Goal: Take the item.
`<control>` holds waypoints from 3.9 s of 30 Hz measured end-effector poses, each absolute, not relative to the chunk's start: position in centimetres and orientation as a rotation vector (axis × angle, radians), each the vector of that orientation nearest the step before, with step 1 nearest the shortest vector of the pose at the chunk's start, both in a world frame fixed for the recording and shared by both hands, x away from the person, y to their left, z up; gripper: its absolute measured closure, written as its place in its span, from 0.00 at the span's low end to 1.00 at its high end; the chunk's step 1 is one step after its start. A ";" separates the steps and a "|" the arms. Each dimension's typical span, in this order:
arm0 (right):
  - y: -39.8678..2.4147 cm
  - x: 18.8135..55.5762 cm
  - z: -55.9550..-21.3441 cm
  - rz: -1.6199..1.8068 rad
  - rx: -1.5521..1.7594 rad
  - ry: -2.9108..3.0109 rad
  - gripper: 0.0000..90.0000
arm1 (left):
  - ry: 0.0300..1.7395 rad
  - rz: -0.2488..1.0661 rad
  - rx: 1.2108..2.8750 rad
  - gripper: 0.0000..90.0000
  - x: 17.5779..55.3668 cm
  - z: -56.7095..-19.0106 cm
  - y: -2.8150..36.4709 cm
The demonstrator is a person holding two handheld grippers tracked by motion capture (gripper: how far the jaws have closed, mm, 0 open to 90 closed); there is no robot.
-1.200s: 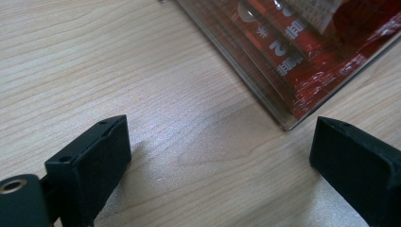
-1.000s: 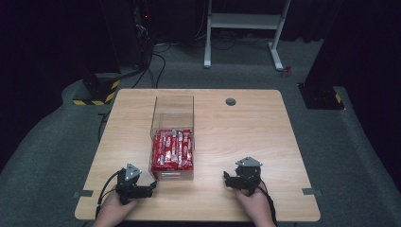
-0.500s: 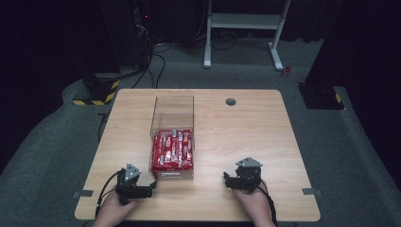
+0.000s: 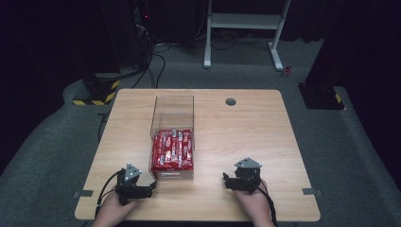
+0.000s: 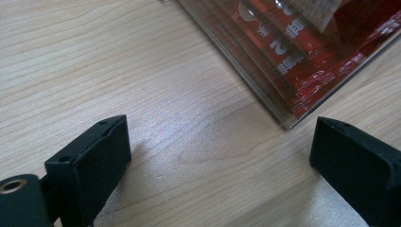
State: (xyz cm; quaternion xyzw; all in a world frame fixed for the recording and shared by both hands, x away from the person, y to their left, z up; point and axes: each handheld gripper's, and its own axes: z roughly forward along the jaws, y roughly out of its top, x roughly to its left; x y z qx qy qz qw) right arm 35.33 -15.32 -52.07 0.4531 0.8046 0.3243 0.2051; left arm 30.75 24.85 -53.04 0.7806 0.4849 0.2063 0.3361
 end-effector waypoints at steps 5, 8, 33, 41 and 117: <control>-15.4 35.2 -51.8 0.928 1.253 2.241 0.14 | 1.264 0.538 2.036 0.07 30.7 -53.0 24.8; -15.3 35.0 -51.6 0.944 1.256 2.227 0.15 | 1.264 0.538 2.036 0.07 30.7 -53.0 24.8; -13.0 33.6 -51.3 1.038 1.146 2.296 0.15 | 1.264 0.538 2.036 0.07 30.7 -53.0 24.9; -12.9 33.5 -50.7 1.082 1.135 2.280 0.15 | 1.264 0.538 2.036 0.07 30.7 -53.0 24.9; -9.3 34.5 -44.0 1.219 0.986 2.222 0.17 | 1.258 0.533 2.044 0.07 30.8 -53.0 24.9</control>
